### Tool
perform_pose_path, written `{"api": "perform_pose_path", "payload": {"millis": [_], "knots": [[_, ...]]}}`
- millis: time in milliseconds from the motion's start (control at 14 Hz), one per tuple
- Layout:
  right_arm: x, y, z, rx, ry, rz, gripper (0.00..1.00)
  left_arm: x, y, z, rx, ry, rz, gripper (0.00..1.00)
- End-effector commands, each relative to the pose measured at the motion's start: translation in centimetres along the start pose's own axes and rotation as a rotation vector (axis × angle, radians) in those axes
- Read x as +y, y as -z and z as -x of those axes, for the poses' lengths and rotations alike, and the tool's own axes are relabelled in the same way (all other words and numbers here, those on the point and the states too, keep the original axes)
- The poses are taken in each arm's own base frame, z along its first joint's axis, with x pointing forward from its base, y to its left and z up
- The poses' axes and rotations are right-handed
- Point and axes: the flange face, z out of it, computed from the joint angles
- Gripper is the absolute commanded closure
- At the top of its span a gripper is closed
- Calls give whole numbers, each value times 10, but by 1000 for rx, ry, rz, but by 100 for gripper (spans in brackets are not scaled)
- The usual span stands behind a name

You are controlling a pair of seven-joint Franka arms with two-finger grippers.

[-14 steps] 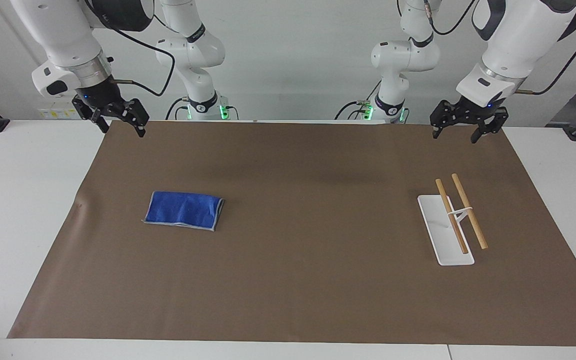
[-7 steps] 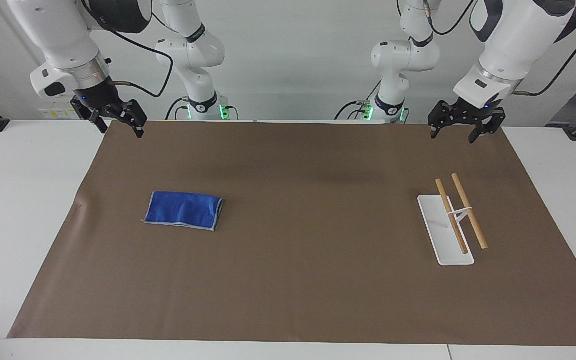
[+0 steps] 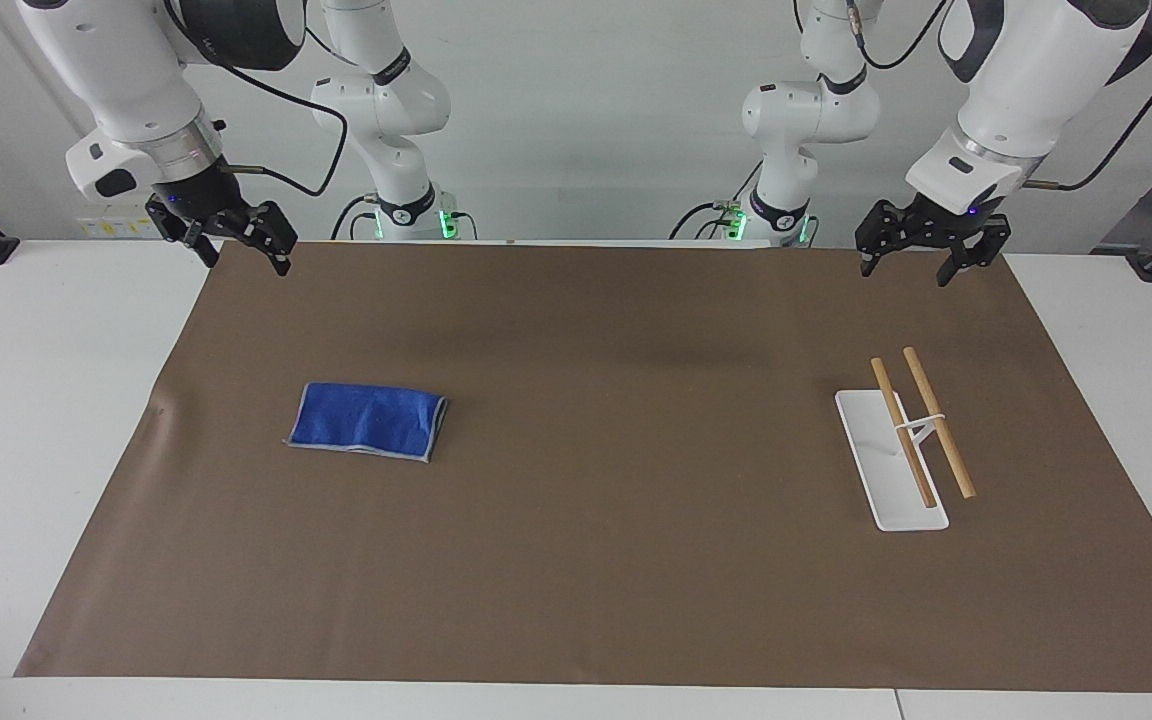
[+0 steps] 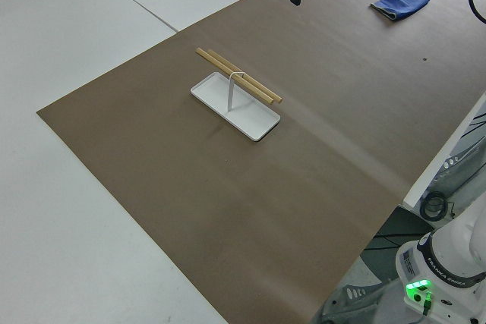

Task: Right arm passes towel to left arm to hang

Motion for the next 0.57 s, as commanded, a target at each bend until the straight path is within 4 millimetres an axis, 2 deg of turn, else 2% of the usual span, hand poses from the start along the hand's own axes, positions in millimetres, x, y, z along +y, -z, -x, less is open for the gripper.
{"api": "perform_pose_path", "payload": {"millis": [0, 498], "knots": [[6, 0, 5, 29, 15, -12, 0, 3, 1, 5, 23, 5, -12, 0], [2, -3, 4, 41, 13, -13, 0, 3, 2, 1, 60, 22, -8, 0]]}}
